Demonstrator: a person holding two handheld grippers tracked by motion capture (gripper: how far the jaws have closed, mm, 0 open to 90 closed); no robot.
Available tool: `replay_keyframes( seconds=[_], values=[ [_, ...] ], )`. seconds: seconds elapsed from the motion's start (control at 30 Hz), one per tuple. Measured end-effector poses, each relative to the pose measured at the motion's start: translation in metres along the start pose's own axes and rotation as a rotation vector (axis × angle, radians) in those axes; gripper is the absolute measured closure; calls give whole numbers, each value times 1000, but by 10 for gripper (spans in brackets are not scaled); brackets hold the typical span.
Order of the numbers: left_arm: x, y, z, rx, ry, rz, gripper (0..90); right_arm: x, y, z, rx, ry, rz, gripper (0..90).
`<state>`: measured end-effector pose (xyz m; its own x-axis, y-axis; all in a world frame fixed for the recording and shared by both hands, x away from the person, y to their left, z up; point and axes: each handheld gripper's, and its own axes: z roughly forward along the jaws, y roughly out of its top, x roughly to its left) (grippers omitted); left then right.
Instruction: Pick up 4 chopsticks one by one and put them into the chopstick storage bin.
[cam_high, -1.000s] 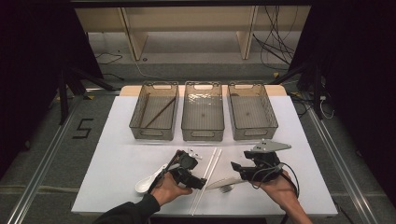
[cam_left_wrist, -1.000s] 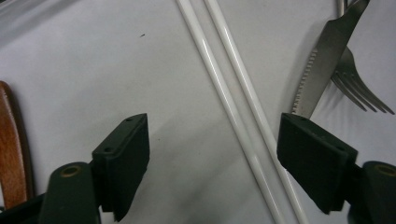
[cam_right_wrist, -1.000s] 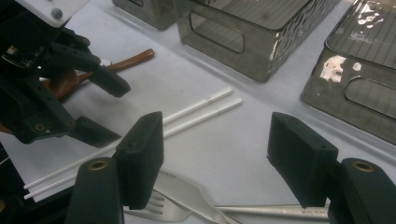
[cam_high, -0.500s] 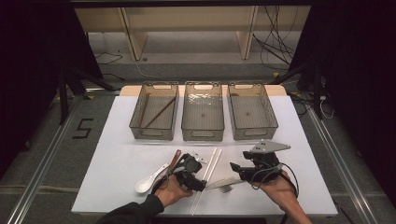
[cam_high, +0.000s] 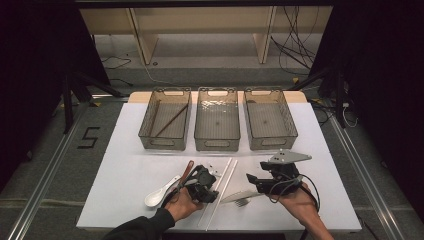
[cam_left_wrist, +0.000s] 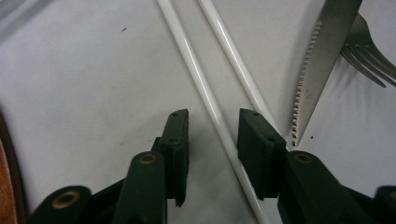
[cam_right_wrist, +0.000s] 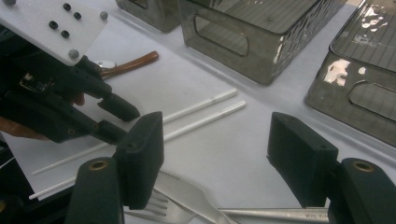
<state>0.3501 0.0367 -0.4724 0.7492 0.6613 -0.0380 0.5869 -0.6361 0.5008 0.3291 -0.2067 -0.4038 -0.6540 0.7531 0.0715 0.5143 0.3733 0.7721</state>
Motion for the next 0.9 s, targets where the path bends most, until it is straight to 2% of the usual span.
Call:
replay_keyframes(
  seconds=[0.27,0.47,0.53,0.6,0.7,0.8,0.9],
  values=[
    [6,-1,-2,10,-13,7,787,0,0,0,-3,-1,-3,369],
    [10,-1,-3,9,-27,1,811,0,0,-1,-3,-1,-3,370],
    [13,-1,-3,8,-44,-17,811,0,0,0,-3,-2,-4,370],
    [13,-1,-3,13,-39,-21,808,0,0,0,-2,-2,-5,370],
    [10,-1,-1,11,-26,-6,786,1,1,0,-1,-2,-5,370],
    [10,0,-1,10,-31,-22,768,1,1,0,0,0,-6,370],
    [7,3,1,12,-23,-10,714,2,1,1,0,-1,-8,370]
  ],
)
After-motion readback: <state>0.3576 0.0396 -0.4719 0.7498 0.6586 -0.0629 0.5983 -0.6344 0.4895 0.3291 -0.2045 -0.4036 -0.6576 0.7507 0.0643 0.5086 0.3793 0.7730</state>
